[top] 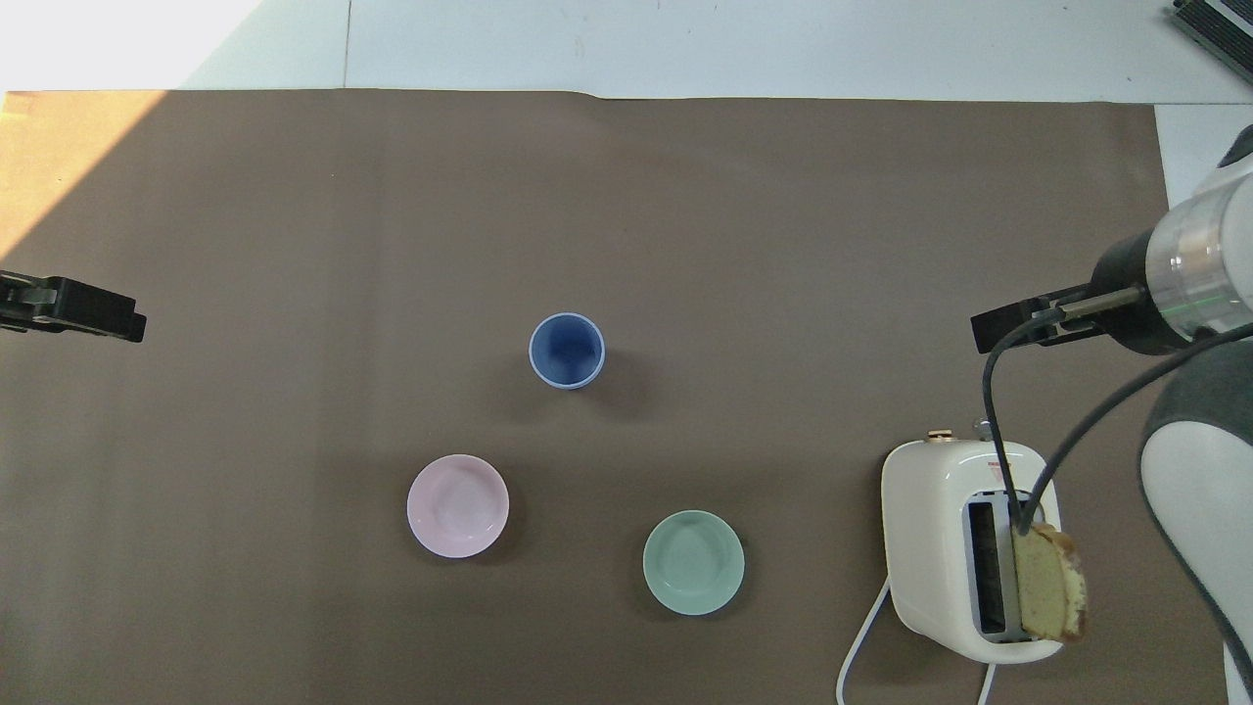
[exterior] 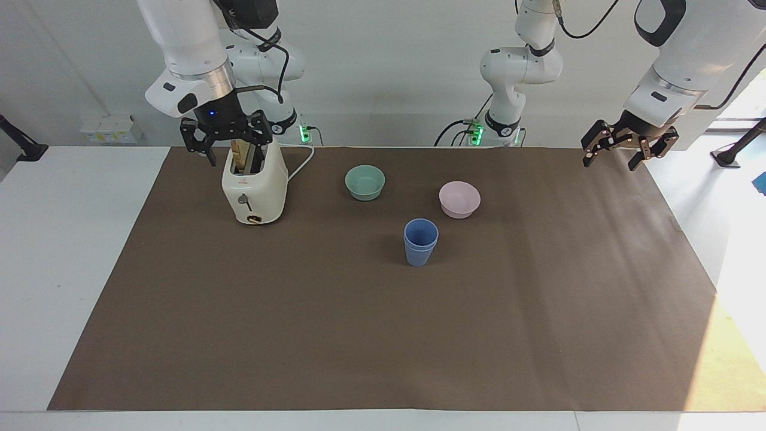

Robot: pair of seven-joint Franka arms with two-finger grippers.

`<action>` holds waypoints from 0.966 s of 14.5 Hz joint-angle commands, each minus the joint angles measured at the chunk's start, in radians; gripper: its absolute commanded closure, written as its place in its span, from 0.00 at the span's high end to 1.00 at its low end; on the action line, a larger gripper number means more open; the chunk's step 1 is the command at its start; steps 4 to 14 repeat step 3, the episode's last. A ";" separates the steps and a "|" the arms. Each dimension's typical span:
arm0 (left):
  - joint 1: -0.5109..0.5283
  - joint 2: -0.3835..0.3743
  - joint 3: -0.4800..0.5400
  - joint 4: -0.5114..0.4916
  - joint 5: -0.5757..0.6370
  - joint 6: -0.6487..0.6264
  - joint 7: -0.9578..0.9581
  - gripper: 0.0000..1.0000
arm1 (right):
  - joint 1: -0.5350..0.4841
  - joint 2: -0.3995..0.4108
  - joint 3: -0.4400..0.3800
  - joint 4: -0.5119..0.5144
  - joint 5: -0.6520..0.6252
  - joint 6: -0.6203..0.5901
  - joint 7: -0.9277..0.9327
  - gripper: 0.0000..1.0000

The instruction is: Stack blue cups with both arms

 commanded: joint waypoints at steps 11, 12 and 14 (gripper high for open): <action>0.010 0.004 -0.007 0.018 0.015 -0.011 0.008 1.00 | -0.018 -0.018 0.007 -0.022 0.025 0.020 0.013 1.00; 0.010 0.004 -0.007 0.018 0.015 -0.011 0.008 1.00 | -0.018 -0.018 0.007 -0.022 0.025 0.020 0.013 1.00; 0.010 0.004 -0.007 0.018 0.015 -0.011 0.008 1.00 | -0.018 -0.018 0.007 -0.022 0.025 0.020 0.013 1.00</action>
